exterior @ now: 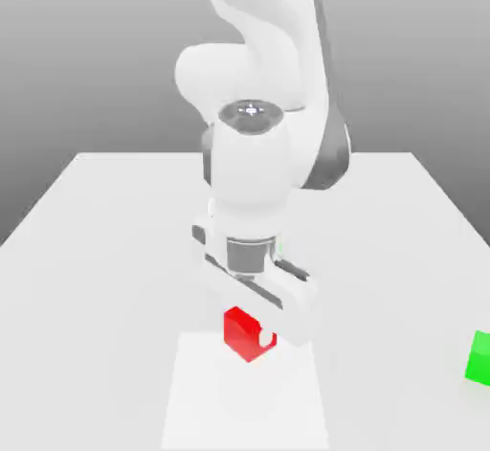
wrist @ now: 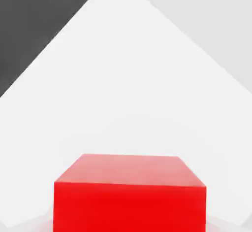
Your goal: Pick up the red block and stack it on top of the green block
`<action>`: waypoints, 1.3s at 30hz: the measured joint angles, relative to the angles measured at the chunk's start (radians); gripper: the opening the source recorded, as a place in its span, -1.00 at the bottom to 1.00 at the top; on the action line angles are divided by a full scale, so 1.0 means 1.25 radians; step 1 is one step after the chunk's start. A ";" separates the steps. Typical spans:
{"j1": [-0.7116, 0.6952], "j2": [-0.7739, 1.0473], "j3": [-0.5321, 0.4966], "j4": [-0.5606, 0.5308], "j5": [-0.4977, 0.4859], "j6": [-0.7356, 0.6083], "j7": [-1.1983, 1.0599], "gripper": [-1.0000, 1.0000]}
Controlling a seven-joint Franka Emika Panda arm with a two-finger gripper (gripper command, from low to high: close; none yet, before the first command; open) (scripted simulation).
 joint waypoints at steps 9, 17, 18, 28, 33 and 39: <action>0.082 0.018 0.089 0.077 0.020 -0.057 -0.193 -1.00; 0.163 0.055 0.152 0.160 -0.010 -0.105 -0.353 -1.00; 0.172 0.061 0.160 0.170 -0.016 -0.111 -0.371 -1.00; 0.259 0.127 0.244 0.274 -0.114 -0.173 -0.527 -1.00; 0.319 0.189 0.248 0.319 -0.197 -0.176 -0.557 -1.00; 0.378 0.289 0.177 0.332 -0.305 -0.104 -0.487 1.00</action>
